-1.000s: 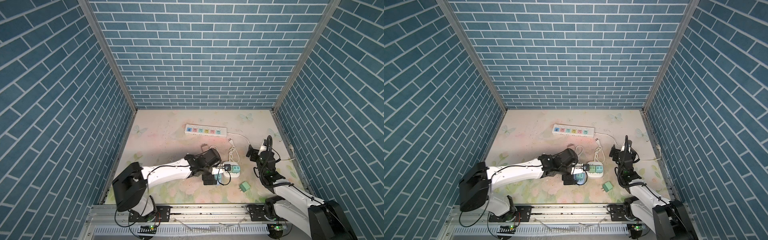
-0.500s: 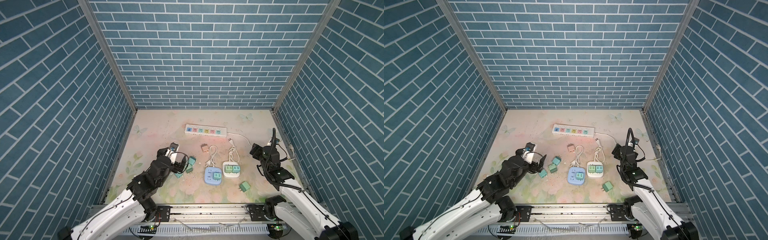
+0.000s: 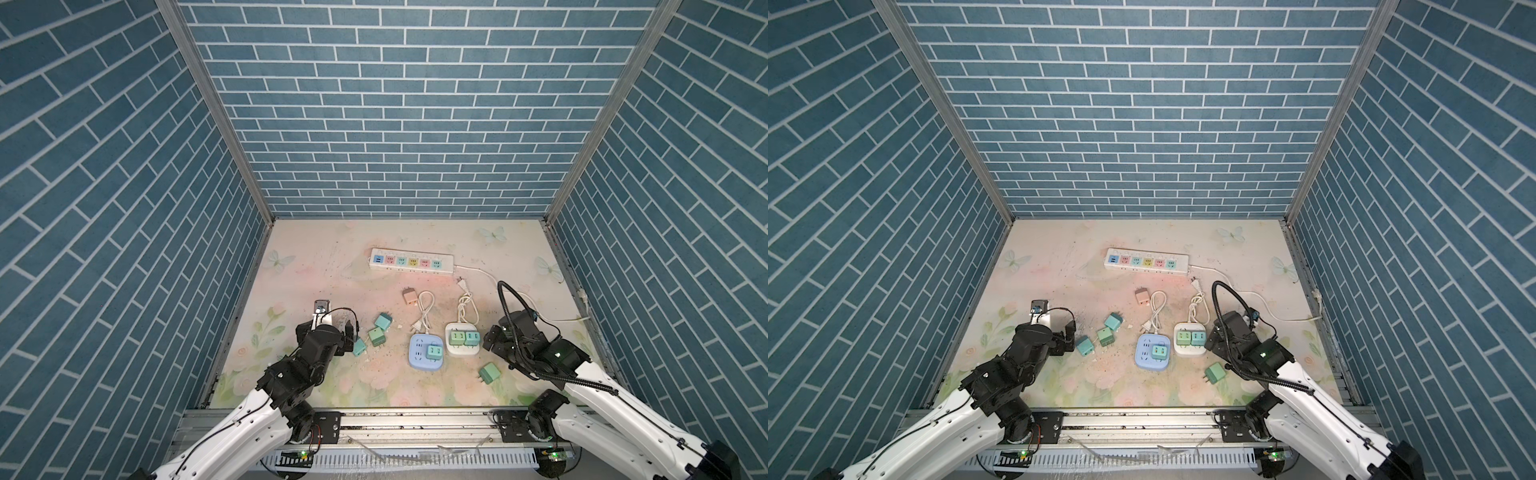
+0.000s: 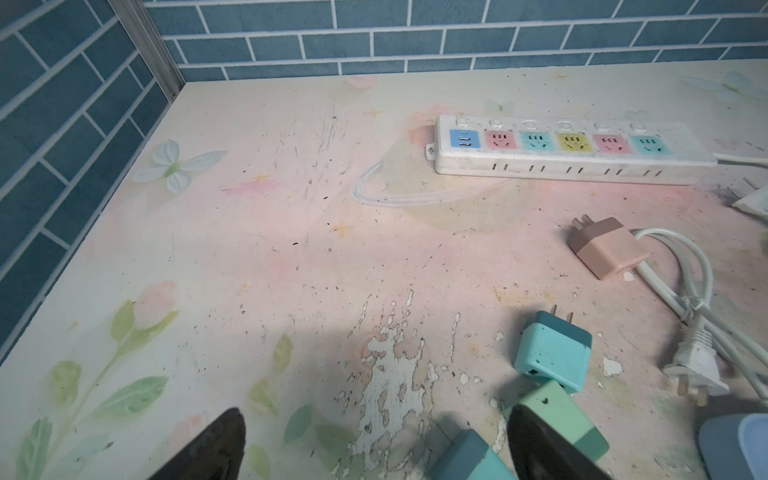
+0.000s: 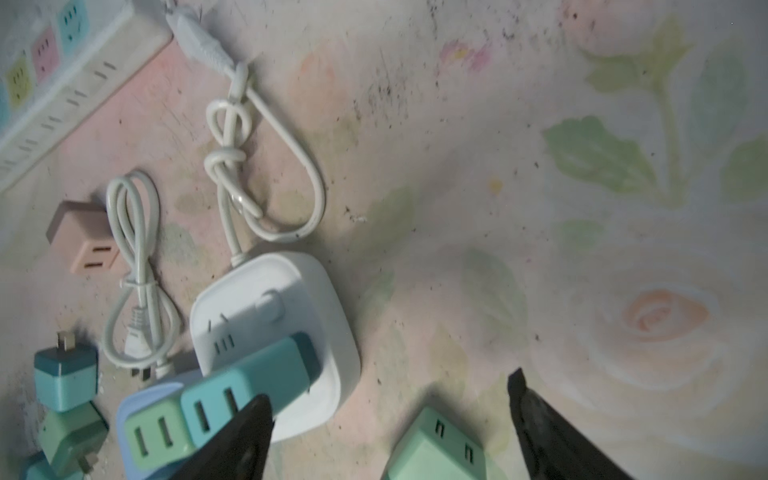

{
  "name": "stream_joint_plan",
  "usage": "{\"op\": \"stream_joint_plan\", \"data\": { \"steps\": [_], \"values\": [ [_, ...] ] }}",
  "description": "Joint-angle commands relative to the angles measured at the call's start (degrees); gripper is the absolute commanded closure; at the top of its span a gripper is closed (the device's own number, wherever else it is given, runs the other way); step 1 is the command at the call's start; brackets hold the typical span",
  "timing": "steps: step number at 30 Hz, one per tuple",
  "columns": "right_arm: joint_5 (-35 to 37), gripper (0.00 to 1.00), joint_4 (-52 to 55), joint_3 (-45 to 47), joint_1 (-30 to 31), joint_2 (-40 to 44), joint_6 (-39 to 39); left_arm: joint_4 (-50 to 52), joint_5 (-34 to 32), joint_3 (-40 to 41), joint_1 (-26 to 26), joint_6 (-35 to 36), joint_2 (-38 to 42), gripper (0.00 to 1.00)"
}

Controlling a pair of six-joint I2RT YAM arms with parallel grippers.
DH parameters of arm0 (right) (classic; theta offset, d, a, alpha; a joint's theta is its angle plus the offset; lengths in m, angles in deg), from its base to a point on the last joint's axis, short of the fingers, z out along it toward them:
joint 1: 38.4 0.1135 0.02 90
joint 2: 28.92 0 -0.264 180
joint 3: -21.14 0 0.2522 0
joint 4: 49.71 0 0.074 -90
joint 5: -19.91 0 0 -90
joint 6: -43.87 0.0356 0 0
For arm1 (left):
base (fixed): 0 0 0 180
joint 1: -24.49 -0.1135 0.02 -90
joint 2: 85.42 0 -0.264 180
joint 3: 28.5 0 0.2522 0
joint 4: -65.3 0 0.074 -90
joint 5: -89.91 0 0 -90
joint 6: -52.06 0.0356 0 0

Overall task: Insert plugs into power strip
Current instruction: Pick up the plug from the bottom-right of the table.

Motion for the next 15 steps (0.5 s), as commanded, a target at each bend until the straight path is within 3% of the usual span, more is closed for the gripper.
{"op": "stream_joint_plan", "data": {
  "steps": [1,9,15],
  "values": [
    [7.2,0.10,10.2,-4.0,6.1,-1.3,9.4,1.1,-1.7,-0.9,-0.3,-2.0,0.7,0.00],
    [7.1,0.10,18.5,-13.7,16.3,-15.3,11.7,1.8,-1.0,0.6,-0.3,-1.9,6.3,0.01],
    [5.7,0.10,20.9,-11.7,20.9,-13.6,16.6,1.8,-0.3,0.9,-0.3,-1.8,6.8,0.00]
  ]
}}
